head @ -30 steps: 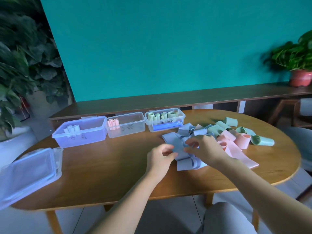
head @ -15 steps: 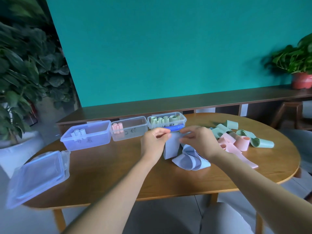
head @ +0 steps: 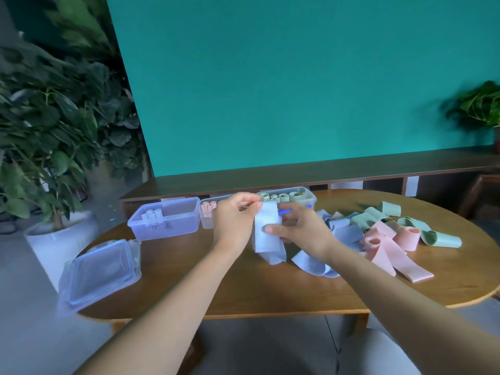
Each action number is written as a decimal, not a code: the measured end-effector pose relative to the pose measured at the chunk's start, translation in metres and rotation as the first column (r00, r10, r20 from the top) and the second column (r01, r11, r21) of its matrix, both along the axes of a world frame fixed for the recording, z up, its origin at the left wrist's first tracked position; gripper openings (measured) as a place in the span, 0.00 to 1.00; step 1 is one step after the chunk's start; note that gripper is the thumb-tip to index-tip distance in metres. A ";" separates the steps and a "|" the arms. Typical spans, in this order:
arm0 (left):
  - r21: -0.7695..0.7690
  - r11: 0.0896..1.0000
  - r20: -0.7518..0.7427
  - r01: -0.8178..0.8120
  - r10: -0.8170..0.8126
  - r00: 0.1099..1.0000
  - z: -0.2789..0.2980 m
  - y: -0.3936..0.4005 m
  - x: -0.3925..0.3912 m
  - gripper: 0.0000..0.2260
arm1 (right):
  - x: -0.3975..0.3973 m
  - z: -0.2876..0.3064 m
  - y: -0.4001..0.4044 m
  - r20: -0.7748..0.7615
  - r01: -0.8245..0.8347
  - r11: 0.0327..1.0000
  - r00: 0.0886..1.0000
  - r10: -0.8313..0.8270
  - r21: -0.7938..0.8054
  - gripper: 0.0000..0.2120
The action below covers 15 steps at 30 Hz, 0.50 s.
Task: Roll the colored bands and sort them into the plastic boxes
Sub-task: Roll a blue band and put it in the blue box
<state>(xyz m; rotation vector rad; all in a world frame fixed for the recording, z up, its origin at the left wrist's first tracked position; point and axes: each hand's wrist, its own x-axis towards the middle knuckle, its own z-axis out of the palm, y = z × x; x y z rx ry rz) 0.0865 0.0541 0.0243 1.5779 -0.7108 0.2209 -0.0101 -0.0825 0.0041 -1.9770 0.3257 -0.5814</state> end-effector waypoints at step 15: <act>0.117 0.989 -0.048 0.095 -0.090 0.995 0.017 0.098 -0.015 0.09 | 0.010 0.029 0.076 0.347 -0.149 0.890 0.938 -0.010 0.430 0.19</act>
